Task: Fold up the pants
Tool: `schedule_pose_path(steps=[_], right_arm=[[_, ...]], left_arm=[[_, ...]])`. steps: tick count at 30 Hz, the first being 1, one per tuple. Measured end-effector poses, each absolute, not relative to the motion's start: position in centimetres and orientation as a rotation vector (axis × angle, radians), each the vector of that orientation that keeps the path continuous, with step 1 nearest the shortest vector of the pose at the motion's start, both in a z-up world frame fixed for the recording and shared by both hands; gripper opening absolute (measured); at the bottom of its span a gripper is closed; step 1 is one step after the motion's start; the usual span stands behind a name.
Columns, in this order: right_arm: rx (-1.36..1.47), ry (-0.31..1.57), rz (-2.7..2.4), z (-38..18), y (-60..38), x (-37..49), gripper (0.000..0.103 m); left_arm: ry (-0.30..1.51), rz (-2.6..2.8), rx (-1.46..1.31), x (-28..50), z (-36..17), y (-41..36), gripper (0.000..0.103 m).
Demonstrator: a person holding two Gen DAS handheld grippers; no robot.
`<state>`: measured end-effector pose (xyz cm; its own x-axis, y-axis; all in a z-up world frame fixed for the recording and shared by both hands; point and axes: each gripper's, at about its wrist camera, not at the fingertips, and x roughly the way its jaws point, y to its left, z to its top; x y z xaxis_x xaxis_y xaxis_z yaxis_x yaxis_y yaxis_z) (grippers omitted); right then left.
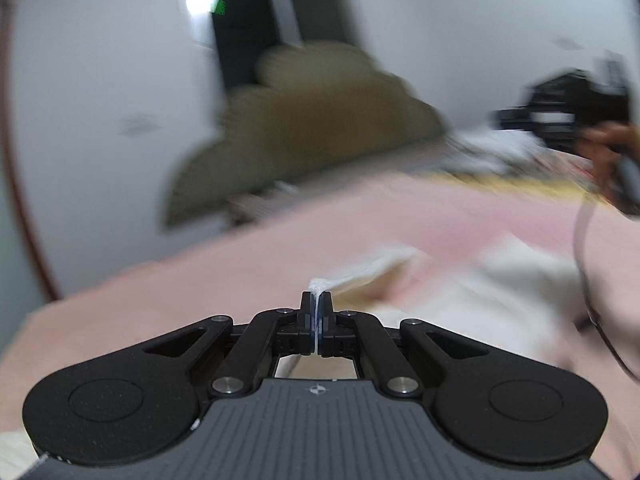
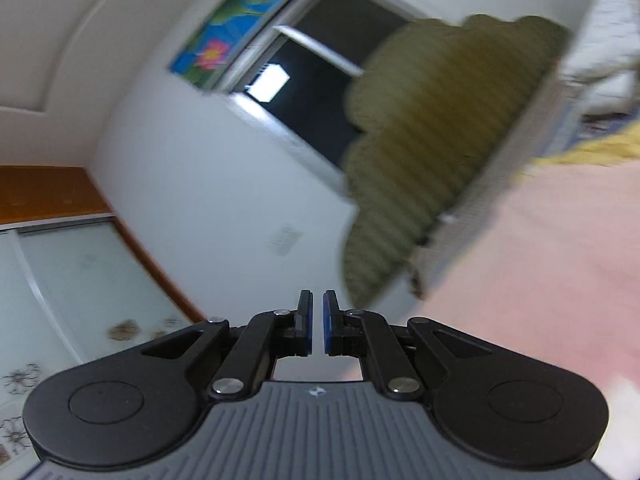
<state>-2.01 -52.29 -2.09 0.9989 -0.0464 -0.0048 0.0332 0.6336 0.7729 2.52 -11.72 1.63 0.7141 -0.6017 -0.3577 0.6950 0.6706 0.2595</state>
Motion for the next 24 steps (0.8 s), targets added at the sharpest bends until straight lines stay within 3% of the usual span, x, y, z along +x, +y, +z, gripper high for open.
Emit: schedule_pose_path(steps=[4, 6, 8, 12, 14, 22, 24], right_arm=[[0.932, 0.233, -0.040, -7.0, -51.7, -2.0, 0.010], [0.969, 0.292, 0.025, -8.1, -50.7, -0.1, 0.026], [0.971, 0.347, 0.087, -8.5, -49.6, 2.8, 0.092], [0.937, 0.406, 0.071, -9.4, -48.5, 7.5, 0.093], [1.013, 0.448, 0.070, -10.9, -48.4, 9.6, 0.092], [1.063, 0.496, 0.085, -12.6, -46.0, 13.2, 0.092], [1.102, 0.451, 0.069, -13.0, -46.0, 13.6, 0.071]], left_arm=[[0.352, -0.793, 0.452, 1.0, -3.1, -13.4, 0.003], [0.407, -0.777, 0.399, 1.6, -4.0, -13.5, 0.003], [0.389, -0.735, 0.398, 1.8, -4.1, -13.6, 0.003], [0.342, -0.692, 0.431, 1.9, -4.1, -13.2, 0.006], [0.333, -0.674, 0.448, 2.5, -4.3, -13.3, 0.015], [0.325, -0.641, 0.438, 2.8, -4.4, -13.0, 0.015], [0.344, -0.643, 0.404, 3.1, -4.0, -12.7, 0.013]])
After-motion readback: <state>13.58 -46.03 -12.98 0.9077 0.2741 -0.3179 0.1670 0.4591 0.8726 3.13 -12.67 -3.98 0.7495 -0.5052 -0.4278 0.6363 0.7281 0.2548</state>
